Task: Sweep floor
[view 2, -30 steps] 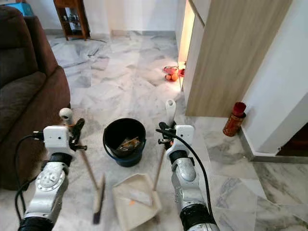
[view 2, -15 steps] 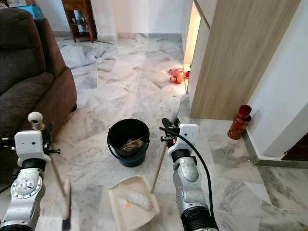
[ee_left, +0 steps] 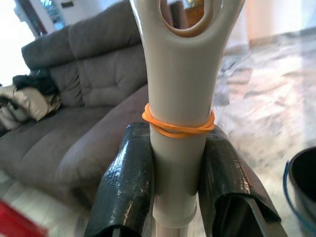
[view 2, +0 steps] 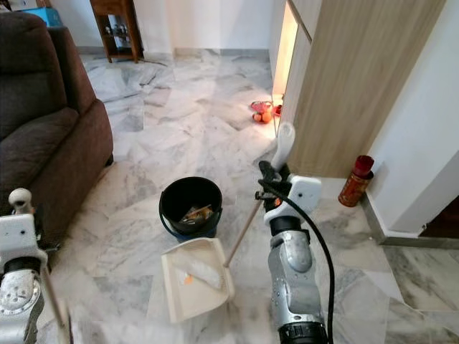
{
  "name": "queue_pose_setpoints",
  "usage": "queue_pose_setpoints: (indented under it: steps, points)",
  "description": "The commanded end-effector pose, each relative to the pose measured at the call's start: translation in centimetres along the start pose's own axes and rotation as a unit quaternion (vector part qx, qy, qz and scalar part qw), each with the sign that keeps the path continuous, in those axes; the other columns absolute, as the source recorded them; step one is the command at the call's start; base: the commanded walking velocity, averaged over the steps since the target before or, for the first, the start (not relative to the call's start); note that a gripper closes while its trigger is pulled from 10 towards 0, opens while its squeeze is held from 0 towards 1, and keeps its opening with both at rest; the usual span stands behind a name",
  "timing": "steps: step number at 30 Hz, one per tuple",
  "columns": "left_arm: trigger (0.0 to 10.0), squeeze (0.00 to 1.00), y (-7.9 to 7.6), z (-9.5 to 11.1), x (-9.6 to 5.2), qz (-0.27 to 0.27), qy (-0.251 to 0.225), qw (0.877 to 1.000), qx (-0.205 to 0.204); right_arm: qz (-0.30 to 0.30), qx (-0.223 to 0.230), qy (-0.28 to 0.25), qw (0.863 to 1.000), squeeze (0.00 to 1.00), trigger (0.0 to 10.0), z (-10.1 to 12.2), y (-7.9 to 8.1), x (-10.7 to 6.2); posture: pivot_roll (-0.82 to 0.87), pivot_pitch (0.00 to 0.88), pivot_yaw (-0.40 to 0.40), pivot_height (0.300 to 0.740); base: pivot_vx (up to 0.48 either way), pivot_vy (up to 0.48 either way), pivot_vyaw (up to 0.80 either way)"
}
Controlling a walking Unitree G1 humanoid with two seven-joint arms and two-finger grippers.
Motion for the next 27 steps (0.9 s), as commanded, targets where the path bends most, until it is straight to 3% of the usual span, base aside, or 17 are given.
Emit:
queue_pose_setpoints:
  steps: [1,14,27]
  points:
    - [10.0,0.00,0.7,0.0,-0.1,0.009,-0.011,1.000,0.019,0.009,0.015,-0.042,0.999,0.00,10.0,2.5,0.9,0.4,0.09,0.000,0.016,0.740,0.000,0.000,0.00]
    - [10.0,0.00,0.7,-5.3,-3.1,0.003,0.074,0.997,0.031,-0.017,0.030,-0.103,0.994,0.00,10.0,6.0,1.6,1.7,0.09,0.000,0.012,0.740,0.000,0.000,0.00]
    - [10.0,0.00,0.3,-6.2,-3.7,0.000,0.086,0.996,0.029,-0.011,0.038,-0.111,0.993,0.00,10.0,6.5,2.3,2.3,0.10,0.000,0.004,0.740,0.000,0.000,0.00]
Point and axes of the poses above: a point about 5 cm out from each wrist's last joint towards the gripper, its own x axis pointing out of the wrist towards the gripper, its own z axis along the axis of the wrist's last joint, y = z × x, the point moved 5 cm from there along x, pointing out of the wrist towards the gripper, and after that the axes turned 10 degrees about x, right-handed, at the moved point
